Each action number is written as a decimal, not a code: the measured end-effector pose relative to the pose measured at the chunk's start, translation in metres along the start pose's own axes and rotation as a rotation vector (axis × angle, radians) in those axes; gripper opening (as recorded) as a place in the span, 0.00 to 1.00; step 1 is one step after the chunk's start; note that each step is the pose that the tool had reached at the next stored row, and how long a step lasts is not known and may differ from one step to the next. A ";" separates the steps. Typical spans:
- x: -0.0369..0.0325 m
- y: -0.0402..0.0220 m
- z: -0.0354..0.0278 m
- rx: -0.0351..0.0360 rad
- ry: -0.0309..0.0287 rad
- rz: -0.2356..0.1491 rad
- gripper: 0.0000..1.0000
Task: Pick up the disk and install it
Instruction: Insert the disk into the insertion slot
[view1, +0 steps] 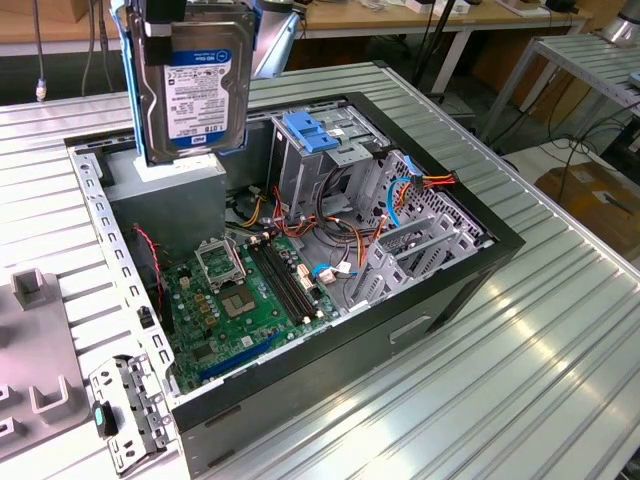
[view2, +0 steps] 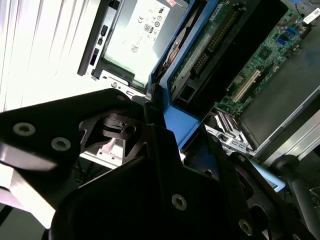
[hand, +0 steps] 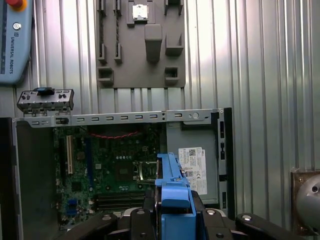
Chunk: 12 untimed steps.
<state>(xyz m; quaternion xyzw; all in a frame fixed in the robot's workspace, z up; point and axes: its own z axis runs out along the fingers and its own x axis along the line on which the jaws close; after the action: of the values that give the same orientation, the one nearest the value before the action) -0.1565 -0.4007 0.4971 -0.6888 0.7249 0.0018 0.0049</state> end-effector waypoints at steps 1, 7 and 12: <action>0.0010 0.0000 0.0000 0.0000 0.0005 0.000 0.37; 0.0109 -0.0005 0.0000 0.0004 0.0072 0.000 0.37; 0.0134 -0.0040 0.0001 0.0005 0.0106 0.000 0.37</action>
<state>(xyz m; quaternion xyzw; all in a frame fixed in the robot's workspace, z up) -0.1532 -0.4143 0.4969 -0.6888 0.7249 -0.0021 0.0012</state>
